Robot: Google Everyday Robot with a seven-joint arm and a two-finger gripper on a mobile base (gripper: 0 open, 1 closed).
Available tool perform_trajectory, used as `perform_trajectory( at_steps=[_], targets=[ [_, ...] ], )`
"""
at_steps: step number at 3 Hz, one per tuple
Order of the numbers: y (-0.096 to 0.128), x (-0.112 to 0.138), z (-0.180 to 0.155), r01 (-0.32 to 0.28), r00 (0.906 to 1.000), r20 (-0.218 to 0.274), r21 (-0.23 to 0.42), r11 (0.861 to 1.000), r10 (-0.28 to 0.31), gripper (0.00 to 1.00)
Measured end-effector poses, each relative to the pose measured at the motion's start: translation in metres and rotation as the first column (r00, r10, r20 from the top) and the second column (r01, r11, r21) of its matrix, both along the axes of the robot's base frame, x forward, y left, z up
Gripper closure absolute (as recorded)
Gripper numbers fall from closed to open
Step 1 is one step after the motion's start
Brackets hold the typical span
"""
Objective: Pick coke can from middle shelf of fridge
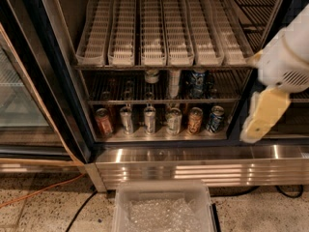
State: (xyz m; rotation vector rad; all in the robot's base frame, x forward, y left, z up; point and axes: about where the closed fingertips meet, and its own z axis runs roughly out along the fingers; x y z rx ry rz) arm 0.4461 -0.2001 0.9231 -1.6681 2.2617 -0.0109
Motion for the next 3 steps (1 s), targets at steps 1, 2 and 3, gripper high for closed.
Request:
perform_trajectory(
  at_steps=[1, 2, 3],
  targets=[
    [0.025, 0.004, -0.06, -0.012, 0.9993, -0.035, 0.057, 0.998, 0.014, 0.0],
    [0.046, -0.009, -0.106, -0.04, 0.9979, -0.046, 0.099, 0.994, 0.045, 0.0],
    [0.065, 0.003, -0.143, -0.059, 0.9958, -0.061, 0.147, 0.987, 0.068, 0.0]
  ],
)
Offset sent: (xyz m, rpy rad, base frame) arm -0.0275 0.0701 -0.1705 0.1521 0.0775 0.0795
